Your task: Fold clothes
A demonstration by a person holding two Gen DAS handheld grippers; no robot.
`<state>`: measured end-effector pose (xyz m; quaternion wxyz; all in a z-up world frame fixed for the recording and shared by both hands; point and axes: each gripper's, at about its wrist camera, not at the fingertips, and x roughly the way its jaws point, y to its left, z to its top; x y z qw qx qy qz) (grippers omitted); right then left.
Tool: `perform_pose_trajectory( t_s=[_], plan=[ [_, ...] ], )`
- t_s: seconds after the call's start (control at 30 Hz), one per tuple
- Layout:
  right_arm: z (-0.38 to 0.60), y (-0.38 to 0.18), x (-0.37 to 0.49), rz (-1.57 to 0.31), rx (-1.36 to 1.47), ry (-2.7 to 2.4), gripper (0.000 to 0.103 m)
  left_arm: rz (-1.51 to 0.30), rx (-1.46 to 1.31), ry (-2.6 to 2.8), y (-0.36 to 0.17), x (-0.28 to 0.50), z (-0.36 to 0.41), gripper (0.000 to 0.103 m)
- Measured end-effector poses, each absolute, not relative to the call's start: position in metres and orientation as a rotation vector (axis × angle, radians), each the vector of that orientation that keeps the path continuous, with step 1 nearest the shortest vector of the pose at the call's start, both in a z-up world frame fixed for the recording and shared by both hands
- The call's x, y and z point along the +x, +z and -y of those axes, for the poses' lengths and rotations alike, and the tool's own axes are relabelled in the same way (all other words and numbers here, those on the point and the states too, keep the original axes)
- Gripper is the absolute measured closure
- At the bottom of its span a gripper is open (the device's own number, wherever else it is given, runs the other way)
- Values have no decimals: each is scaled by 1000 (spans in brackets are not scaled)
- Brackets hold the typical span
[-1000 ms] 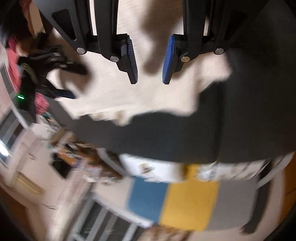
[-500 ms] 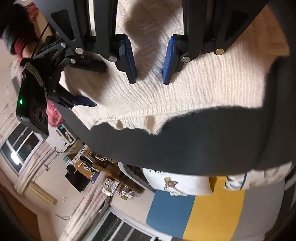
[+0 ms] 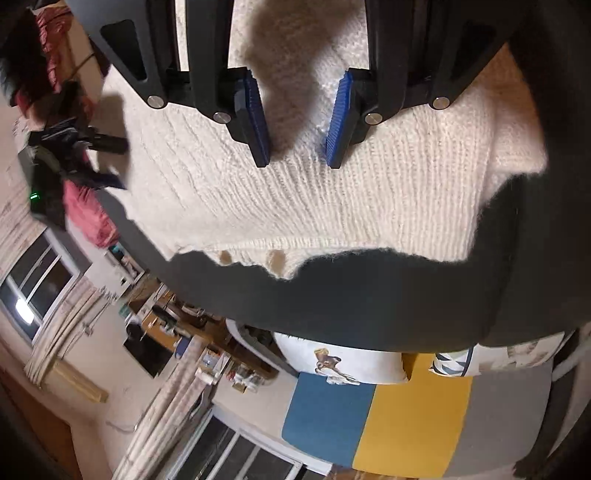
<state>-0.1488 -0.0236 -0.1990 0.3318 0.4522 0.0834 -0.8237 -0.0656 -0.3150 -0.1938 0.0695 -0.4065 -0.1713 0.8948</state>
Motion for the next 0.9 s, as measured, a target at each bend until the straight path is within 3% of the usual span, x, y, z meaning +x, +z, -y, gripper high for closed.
perform_pose_trajectory(
  t_s=[0.1,0.27,0.47,0.5,0.7,0.9],
  plan=[
    [16,-185,-137,-179,1192,-2138,0,493,-1217,2754,-178,-52,307,71],
    [-55,-165,-94,1,1190,-2088,0,635,-1107,2653,-172,-12,296,70],
    [-129,-177,-78,259,1209,-2065,0,377,-1184,2619,-185,-6,251,70],
    [-135,-179,-78,279,1197,-2067,0,323,-1210,2632,-192,-8,251,76],
    [-139,-190,-101,305,1140,-1941,0,182,-1303,2684,-186,-22,258,75],
    [-119,-209,-121,245,1149,-1735,0,253,-1145,2536,-146,-35,202,71]
  ],
)
